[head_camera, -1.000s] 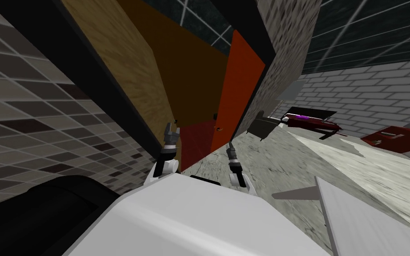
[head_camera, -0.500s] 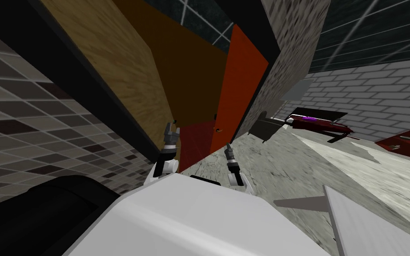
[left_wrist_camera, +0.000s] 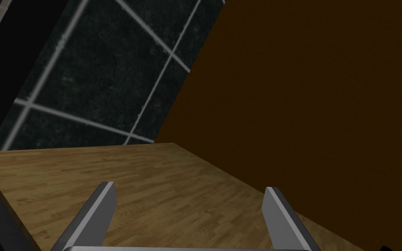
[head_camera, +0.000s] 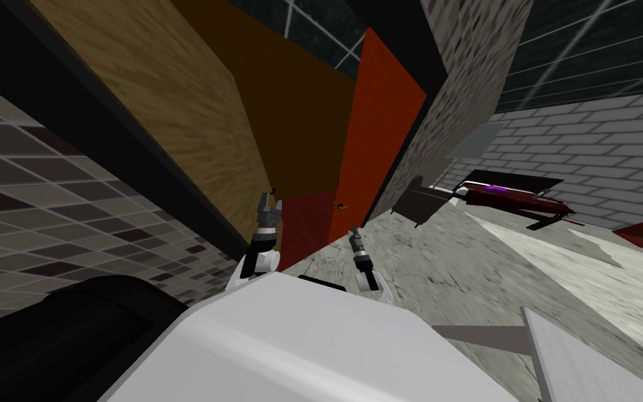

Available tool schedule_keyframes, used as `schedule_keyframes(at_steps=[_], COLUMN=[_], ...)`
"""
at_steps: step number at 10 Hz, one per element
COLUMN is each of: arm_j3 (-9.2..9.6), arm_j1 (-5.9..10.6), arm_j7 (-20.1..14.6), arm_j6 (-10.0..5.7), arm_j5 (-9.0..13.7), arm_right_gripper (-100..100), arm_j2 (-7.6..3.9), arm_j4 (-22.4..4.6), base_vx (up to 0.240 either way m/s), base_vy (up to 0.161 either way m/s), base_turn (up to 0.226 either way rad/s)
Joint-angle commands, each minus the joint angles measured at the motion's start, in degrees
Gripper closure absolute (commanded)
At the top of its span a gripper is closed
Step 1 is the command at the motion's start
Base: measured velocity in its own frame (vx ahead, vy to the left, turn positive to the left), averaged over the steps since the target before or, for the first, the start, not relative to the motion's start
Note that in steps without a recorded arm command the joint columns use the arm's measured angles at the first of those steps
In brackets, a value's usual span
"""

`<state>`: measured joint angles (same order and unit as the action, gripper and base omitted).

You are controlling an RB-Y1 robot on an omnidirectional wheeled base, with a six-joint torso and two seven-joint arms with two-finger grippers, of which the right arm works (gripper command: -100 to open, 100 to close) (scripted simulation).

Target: Push the door open

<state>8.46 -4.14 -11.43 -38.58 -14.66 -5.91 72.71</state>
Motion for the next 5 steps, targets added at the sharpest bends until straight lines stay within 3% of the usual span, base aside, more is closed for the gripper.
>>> schedule_keyframes(at_steps=[1, 5], arm_j3=[0.27, 1.05], arm_j1=[0.83, 3.43], arm_j7=[-0.48, -1.87], arm_j6=[-0.69, -2.61], arm_j5=[-0.34, -1.35], arm_right_gripper=[-100, -100], arm_j2=[0.06, 0.23], arm_j4=[-2.2, -8.72], base_vx=[0.081, 0.105], base_vy=[-0.093, -0.114], base_turn=[0.054, 0.065])
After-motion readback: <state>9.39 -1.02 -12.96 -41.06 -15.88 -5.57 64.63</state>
